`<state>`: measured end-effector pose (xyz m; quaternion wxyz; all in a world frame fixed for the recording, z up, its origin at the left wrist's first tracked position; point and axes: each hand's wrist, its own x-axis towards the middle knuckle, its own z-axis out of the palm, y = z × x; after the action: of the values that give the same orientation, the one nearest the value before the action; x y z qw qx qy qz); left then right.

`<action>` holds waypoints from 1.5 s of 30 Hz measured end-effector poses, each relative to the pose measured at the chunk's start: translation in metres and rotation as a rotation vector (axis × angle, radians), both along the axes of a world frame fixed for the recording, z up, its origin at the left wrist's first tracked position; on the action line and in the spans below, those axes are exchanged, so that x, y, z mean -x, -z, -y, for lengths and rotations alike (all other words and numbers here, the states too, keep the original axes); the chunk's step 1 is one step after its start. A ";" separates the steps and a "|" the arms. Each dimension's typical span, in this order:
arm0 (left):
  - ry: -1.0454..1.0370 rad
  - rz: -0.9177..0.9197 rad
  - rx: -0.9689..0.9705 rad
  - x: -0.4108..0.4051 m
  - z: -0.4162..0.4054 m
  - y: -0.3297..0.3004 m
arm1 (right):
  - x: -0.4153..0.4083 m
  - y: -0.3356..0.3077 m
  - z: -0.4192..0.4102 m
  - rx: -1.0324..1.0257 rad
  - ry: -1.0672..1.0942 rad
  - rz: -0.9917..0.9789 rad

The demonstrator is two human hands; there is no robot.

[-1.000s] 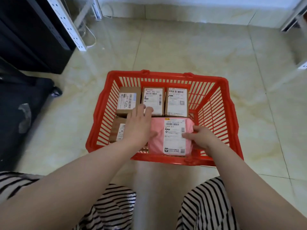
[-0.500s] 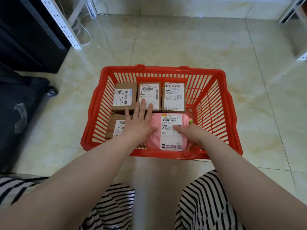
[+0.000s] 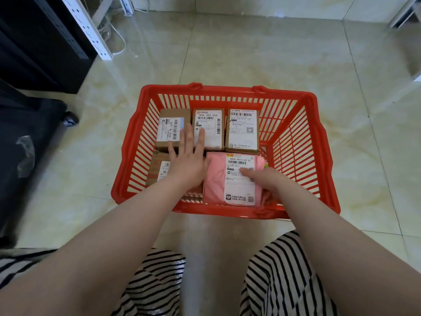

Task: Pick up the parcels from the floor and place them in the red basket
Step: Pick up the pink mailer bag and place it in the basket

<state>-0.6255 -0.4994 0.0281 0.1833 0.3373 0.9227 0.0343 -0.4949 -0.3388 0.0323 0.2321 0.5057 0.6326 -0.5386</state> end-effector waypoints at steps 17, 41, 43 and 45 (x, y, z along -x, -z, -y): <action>0.026 0.043 0.063 0.003 0.005 0.007 | 0.001 0.008 0.002 -0.097 -0.071 -0.086; 0.140 0.000 0.137 -0.001 0.007 0.010 | -0.018 0.047 -0.019 -0.002 -0.246 -0.032; 0.146 -0.017 0.142 -0.002 0.008 0.011 | -0.020 0.065 -0.021 -0.030 -0.250 -0.044; 0.143 -0.023 0.145 -0.002 0.007 0.011 | -0.017 0.047 -0.012 -0.088 -0.262 -0.063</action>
<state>-0.6231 -0.5060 0.0168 0.1986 0.3885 0.8984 -0.0497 -0.4779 -0.3263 -0.0151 0.2582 0.4112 0.7232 -0.4911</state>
